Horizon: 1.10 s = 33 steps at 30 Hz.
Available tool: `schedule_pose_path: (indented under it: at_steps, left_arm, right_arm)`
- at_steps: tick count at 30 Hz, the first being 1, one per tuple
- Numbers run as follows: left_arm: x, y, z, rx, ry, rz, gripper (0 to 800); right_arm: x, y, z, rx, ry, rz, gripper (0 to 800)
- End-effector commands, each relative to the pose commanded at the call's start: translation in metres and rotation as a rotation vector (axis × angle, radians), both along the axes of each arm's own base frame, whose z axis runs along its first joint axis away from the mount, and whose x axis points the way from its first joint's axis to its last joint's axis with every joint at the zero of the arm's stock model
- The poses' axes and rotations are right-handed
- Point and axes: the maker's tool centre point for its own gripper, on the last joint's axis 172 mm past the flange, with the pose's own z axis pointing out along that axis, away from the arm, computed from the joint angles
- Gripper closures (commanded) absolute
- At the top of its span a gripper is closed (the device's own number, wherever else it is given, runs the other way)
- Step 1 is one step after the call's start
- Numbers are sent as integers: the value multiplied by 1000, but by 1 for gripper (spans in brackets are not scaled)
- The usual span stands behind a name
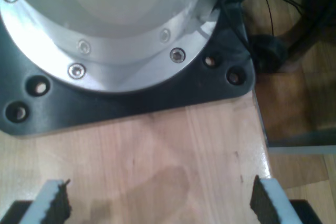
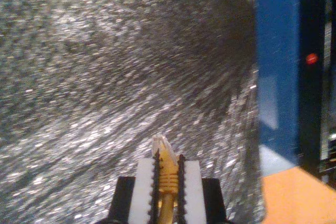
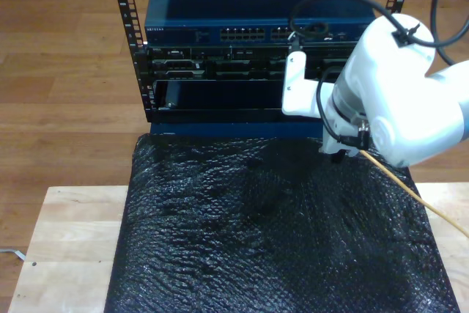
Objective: Grab the cable and plug it in
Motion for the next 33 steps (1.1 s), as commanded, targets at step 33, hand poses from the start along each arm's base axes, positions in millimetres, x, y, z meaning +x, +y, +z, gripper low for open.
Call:
schedule_pose_path:
  at_steps: [33]
  left_arm:
    - [0, 0, 0, 0, -2, 0, 1]
  right_arm:
    - [38, 15, 54, 99, -438, 135, 800]
